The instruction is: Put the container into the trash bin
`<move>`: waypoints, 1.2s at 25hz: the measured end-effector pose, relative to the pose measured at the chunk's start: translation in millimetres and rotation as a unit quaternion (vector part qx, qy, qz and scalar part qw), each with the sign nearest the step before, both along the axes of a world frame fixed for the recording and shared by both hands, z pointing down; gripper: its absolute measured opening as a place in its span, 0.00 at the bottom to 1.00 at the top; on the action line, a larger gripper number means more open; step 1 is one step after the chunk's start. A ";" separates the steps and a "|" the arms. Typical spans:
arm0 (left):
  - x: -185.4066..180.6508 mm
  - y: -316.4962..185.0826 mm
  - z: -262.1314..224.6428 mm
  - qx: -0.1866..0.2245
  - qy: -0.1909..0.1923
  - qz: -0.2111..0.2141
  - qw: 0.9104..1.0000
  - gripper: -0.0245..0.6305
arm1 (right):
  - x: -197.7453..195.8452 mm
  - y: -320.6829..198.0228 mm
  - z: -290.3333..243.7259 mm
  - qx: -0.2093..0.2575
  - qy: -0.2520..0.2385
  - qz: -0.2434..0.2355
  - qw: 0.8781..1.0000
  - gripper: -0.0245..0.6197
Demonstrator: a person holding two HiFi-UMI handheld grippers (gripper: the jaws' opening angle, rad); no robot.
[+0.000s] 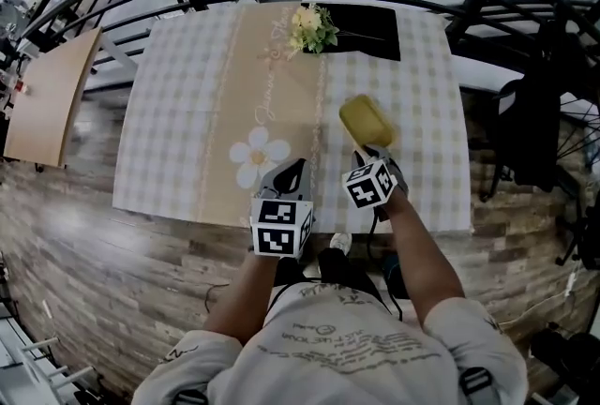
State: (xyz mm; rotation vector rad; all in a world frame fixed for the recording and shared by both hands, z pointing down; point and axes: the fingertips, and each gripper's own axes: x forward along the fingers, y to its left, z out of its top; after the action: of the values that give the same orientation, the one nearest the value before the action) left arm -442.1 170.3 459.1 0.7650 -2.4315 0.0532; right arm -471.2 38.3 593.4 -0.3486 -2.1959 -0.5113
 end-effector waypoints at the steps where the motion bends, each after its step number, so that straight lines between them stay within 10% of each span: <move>1: 0.5 1.7 2.0 -0.002 0.001 -0.003 1.000 0.04 | -2.2 -0.2 7.1 0.008 0.007 -0.006 1.000 0.17; 19: 0.5 22.4 -2.6 -0.002 0.002 -0.026 1.000 0.05 | -24.5 -8.7 52.0 0.138 0.053 -0.024 0.989 0.09; 30: -10.5 22.6 -14.2 0.005 -0.011 -0.010 1.000 0.05 | -37.4 -11.4 16.9 0.135 -0.010 0.013 0.991 0.07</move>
State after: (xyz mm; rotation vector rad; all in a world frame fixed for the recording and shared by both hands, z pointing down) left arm -452.6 192.9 444.9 0.7489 -2.4612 0.0434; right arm -508.6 26.9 610.3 -0.1703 -2.1121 -0.7910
